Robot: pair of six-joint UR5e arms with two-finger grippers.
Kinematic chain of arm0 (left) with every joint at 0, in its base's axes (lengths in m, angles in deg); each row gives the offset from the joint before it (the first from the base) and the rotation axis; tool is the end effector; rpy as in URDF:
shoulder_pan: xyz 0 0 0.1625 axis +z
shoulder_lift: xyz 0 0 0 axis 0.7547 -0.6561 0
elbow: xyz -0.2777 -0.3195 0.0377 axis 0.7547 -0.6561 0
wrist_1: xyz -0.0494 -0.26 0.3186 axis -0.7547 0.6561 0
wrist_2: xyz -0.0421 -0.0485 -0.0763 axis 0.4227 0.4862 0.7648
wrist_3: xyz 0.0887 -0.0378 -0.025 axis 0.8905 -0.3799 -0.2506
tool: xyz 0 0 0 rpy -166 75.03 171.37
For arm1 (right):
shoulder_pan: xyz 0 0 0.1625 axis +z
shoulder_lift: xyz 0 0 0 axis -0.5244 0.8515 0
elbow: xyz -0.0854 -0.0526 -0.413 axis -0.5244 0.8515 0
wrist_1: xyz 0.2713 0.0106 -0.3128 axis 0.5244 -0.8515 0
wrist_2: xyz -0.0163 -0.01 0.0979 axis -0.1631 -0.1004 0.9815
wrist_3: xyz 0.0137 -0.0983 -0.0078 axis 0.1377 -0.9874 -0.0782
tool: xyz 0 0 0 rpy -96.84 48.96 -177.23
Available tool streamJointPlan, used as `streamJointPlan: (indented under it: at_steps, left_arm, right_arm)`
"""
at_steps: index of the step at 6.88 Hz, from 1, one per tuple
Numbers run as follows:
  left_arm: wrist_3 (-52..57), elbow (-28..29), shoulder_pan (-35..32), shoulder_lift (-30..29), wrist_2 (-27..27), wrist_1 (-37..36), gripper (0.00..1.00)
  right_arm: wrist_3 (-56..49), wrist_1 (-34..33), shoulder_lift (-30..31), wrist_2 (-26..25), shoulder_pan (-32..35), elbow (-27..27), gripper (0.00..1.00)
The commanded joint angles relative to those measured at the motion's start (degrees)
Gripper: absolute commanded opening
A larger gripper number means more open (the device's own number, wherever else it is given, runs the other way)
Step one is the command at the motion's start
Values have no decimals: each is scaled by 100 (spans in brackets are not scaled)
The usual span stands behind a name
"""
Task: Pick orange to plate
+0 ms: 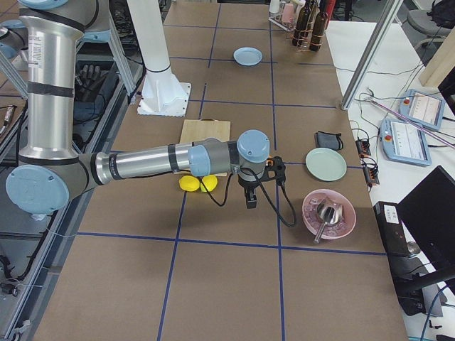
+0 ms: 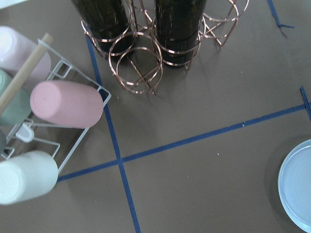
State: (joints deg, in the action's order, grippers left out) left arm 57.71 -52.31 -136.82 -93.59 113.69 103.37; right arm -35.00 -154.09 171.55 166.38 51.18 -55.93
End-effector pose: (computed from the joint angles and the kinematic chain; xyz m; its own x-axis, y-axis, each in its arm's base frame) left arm -0.0401 -0.5508 0.4785 0.6761 0.2968 -0.6743 -0.0574 0.9337 0.3534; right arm -0.0030 -0.4588 0.5478 0.5945 -0.1614 0.7877 0.0810 0.9867 0.1410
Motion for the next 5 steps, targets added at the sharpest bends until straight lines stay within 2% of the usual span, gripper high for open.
streamJointPlan:
  at_steps: [1, 2, 3, 4, 5]
  left_arm:
    - [-839, 49, 796, -2, 80, 1090, 100]
    - [-1155, 118, 1401, 285, 45, 1593, 100]
    - [-1897, 119, 1616, 340, -217, 1815, 100]
    - [-2392, 136, 1906, 767, -428, 2374, 100]
    - [-3319, 189, 2326, 1128, -778, 3354, 100]
  right_arm:
    - [95, 6, -239, -200, -317, -37, 100]
    - [95, 15, -135, -254, -301, -107, 100]
    - [104, 6, -56, -828, -309, -212, 100]
    - [113, 6, -55, -939, -318, -204, 100]
    - [113, 6, -46, -914, -318, -204, 100]
